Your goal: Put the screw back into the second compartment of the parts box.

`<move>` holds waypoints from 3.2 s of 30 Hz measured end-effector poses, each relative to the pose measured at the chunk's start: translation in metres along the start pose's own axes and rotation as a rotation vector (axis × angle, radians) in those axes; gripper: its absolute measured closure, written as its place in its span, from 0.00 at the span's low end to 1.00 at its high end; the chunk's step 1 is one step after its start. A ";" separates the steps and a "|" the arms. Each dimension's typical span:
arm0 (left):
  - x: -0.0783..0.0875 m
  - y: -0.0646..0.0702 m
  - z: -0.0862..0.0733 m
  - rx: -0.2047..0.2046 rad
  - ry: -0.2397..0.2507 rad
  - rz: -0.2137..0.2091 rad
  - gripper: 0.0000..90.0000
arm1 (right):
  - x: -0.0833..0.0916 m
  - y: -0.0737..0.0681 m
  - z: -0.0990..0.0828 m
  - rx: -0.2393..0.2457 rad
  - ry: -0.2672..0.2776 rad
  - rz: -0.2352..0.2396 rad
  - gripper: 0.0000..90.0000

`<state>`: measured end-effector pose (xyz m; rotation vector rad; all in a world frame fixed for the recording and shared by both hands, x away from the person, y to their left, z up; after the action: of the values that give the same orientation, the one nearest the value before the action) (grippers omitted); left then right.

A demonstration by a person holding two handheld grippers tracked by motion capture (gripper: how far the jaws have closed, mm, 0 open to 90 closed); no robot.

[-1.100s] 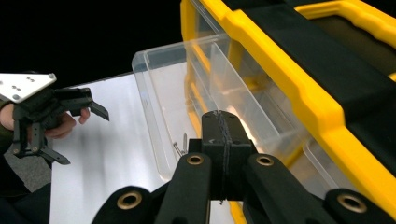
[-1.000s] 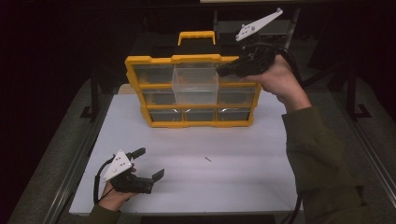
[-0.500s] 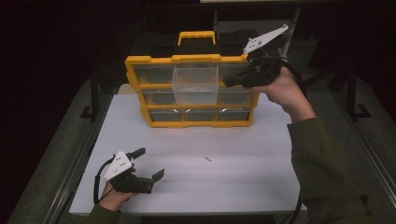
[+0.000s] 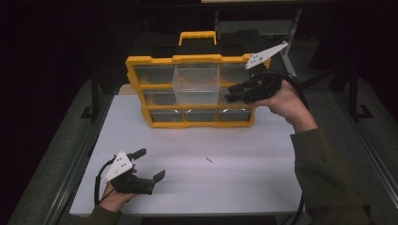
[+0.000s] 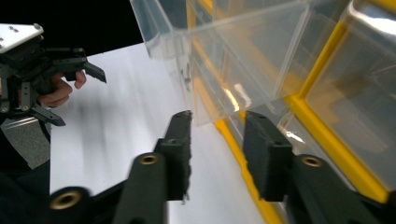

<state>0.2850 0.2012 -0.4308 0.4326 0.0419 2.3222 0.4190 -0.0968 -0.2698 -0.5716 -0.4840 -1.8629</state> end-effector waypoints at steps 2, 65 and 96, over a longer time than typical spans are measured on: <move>0.000 0.000 0.000 0.001 0.001 0.000 0.00 | -0.003 -0.002 -0.004 -0.001 -0.004 -0.007 0.57; 0.002 0.001 0.000 0.005 0.007 -0.002 0.00 | -0.132 -0.060 -0.116 -0.028 -0.098 0.070 0.17; 0.002 0.001 0.000 0.003 0.009 -0.004 0.00 | -0.173 -0.080 -0.148 0.023 -0.248 0.179 0.83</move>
<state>0.2833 0.2022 -0.4300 0.4235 0.0502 2.3203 0.3742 -0.0263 -0.4963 -0.8090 -0.5961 -1.6221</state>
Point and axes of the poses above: each handheld gripper's, and its own axes: x roughly backward along the jaws, z roughly out of its top, y roughly to its right, the point moved 7 cm from there along -x, roughly forward along the jaws, and after that the axes turned 8 degrees about x, right-handed, at the moved point
